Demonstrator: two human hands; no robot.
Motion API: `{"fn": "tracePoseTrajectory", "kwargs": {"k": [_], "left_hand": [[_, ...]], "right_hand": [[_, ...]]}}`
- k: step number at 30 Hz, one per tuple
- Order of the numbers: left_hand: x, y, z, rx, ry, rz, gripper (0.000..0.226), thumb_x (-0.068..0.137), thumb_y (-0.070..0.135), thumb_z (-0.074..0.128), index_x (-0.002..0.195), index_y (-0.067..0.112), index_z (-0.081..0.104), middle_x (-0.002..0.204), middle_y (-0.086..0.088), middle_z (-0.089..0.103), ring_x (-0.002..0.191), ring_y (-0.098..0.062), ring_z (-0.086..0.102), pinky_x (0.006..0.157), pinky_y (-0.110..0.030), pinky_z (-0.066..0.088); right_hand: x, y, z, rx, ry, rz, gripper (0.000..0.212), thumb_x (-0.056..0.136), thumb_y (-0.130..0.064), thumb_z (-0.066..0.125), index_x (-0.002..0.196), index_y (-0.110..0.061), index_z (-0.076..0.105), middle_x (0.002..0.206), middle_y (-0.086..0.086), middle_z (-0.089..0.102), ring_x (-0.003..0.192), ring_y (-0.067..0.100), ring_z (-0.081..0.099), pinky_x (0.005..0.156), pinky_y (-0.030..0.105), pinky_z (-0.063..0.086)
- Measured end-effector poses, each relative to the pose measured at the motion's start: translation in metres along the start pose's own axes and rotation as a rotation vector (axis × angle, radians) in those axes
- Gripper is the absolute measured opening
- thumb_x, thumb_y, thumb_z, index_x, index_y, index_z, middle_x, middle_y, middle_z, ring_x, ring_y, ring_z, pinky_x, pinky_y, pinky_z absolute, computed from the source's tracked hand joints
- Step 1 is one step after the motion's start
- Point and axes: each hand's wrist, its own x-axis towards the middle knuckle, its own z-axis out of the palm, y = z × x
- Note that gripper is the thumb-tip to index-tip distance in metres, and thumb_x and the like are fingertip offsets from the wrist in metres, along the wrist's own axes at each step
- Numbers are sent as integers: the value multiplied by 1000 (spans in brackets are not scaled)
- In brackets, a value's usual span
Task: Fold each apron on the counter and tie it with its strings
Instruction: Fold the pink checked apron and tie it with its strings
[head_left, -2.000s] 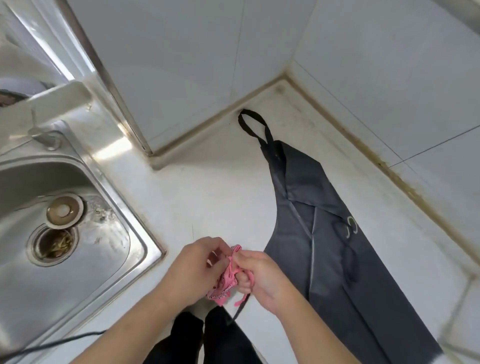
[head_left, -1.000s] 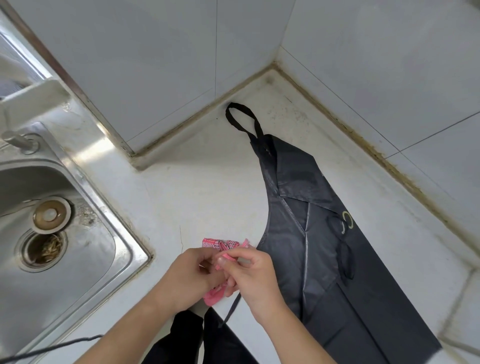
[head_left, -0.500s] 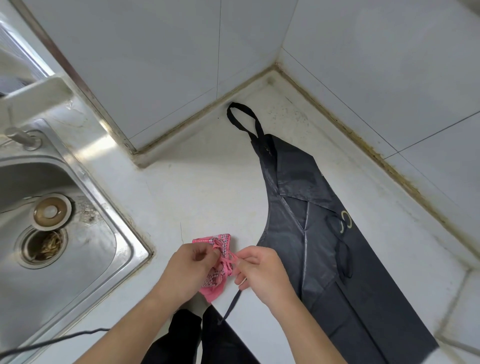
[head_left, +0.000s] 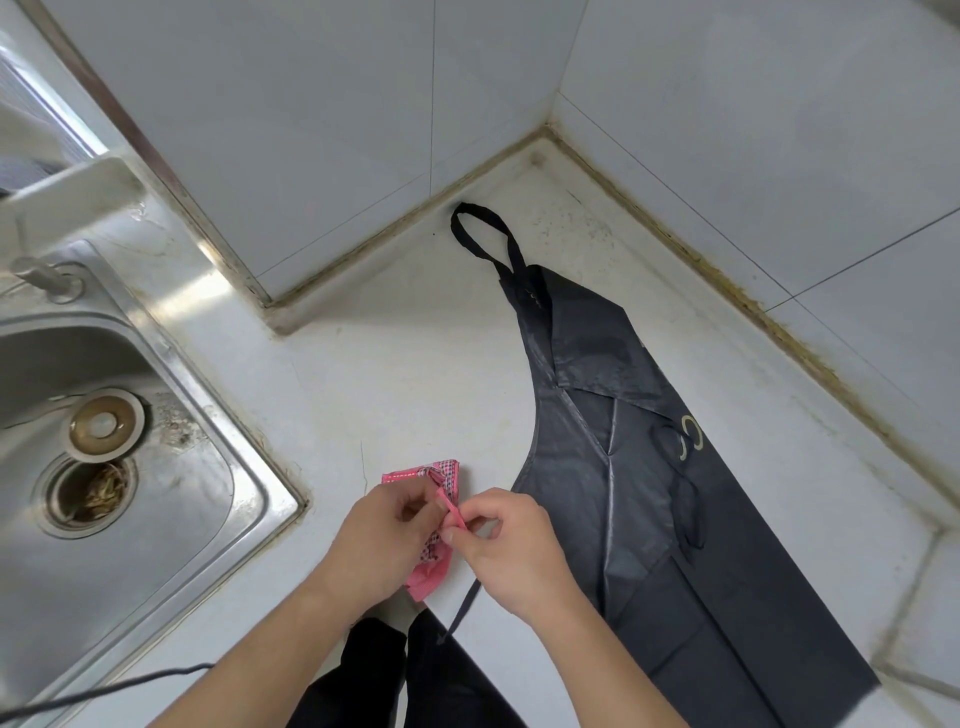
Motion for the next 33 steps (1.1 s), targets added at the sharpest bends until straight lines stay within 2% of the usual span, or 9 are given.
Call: {"fn": "tracePoseTrajectory", "kwargs": {"k": [5, 9, 13, 18, 23, 26, 29, 32, 33], "left_hand": [[-4, 0, -3, 349, 177, 233, 31, 96, 39, 54, 69, 33, 69, 70, 14, 67, 81, -7, 59, 73, -28, 46], [-2, -2, -6, 188, 97, 104, 34, 101, 24, 62, 69, 33, 70, 70, 6, 68, 66, -7, 65, 59, -20, 48], [-4, 0, -8, 78, 40, 72, 30, 104, 23, 61, 77, 18, 72, 59, -4, 67, 49, -19, 56, 50, -17, 43], [-5, -3, -8, 93, 31, 96, 25, 102, 26, 64, 81, 32, 76, 71, 4, 71, 58, -12, 65, 62, -28, 55], [-6, -4, -5, 45, 42, 117, 25, 98, 20, 68, 86, 39, 78, 92, 13, 73, 85, -6, 70, 80, -28, 57], [-7, -1, -3, 6, 64, 100, 24, 99, 20, 67, 87, 37, 79, 89, 13, 76, 85, -6, 71, 80, -29, 57], [-9, -1, -3, -69, 59, 74, 21, 100, 20, 66, 89, 30, 80, 84, 7, 78, 81, -12, 74, 79, -36, 60], [-7, -6, -4, -99, 61, 51, 19, 99, 20, 65, 91, 29, 80, 83, 2, 78, 82, -21, 73, 80, -41, 58], [-7, -8, -5, -96, 57, 48, 18, 99, 20, 65, 92, 28, 80, 83, 2, 78, 82, -22, 73, 81, -42, 58]], "right_hand": [[2, 4, 16, -116, 83, -65, 11, 90, -25, 74, 79, -27, 72, 84, -12, 68, 62, 7, 58, 60, 25, 49], [2, 7, 26, -113, 149, -89, 12, 89, -24, 76, 79, -28, 71, 80, -10, 66, 70, 14, 65, 68, 33, 57], [3, 7, 27, 83, 151, 0, 25, 85, -19, 79, 92, -35, 60, 83, -7, 69, 72, 13, 68, 68, 30, 60], [8, 4, 24, -16, 140, -74, 24, 84, -12, 73, 96, -32, 68, 98, -11, 61, 76, 12, 67, 71, 16, 54], [6, 7, 31, -207, 131, -184, 18, 88, -9, 59, 92, -24, 66, 92, -19, 49, 80, 5, 56, 69, 9, 43], [3, 5, 34, -221, 185, -194, 25, 89, -7, 58, 81, -30, 56, 83, -18, 45, 75, 2, 50, 65, 8, 38], [5, 6, 34, -149, 215, -142, 35, 89, -9, 63, 66, -32, 49, 67, -10, 46, 70, 9, 50, 61, 14, 39], [7, 8, 31, 53, 118, 3, 13, 91, -16, 67, 80, -22, 63, 67, 8, 61, 58, 22, 62, 58, 40, 57], [7, 7, 28, 144, 66, 64, 11, 92, -15, 69, 84, -20, 64, 69, 10, 64, 54, 25, 65, 54, 41, 58]]}}
